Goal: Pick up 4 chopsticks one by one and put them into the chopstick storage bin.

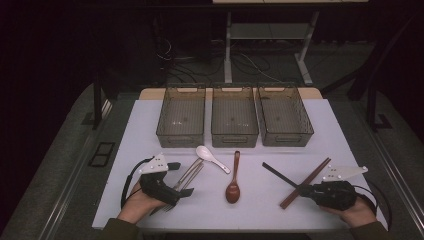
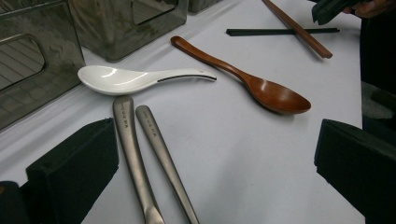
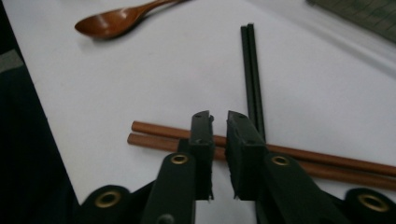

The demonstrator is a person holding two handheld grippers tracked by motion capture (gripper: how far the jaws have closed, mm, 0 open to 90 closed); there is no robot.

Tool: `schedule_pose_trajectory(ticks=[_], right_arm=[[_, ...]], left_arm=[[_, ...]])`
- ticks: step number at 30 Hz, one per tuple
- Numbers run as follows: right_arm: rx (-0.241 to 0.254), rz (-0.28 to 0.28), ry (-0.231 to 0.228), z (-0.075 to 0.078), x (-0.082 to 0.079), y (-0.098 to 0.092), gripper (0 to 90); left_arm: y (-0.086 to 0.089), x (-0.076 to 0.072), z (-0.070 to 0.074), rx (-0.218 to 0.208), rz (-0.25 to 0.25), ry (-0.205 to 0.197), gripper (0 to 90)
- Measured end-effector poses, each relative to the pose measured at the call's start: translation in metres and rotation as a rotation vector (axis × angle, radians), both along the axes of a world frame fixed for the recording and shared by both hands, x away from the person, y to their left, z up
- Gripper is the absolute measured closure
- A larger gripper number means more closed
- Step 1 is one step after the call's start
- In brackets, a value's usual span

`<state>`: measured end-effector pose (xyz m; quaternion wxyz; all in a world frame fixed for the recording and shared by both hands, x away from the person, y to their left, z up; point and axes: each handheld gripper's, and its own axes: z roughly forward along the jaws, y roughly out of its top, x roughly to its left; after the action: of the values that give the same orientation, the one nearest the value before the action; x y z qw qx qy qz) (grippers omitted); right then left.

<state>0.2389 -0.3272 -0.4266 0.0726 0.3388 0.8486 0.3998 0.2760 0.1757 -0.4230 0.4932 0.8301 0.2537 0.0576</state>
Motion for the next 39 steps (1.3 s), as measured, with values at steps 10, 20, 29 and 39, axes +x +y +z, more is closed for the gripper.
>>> schedule_pose_trajectory(ticks=[10,20,29,39], right_arm=[[-0.041,0.079,0.068,-0.008,0.000,0.005,89.8],[-0.052,0.107,0.083,-0.012,0.001,0.009,89.8],[-0.057,0.105,0.075,-0.012,0.005,0.011,89.8],[-0.059,0.094,0.063,-0.013,0.011,0.014,89.8]], left_arm=[[0.000,0.000,-0.001,-0.001,0.000,0.004,0.0],[-0.001,0.000,-0.002,0.006,-0.004,0.006,0.0],[-0.002,0.000,-0.002,0.010,-0.008,0.009,0.0],[-0.001,0.000,-0.002,0.008,-0.010,0.010,0.0]])
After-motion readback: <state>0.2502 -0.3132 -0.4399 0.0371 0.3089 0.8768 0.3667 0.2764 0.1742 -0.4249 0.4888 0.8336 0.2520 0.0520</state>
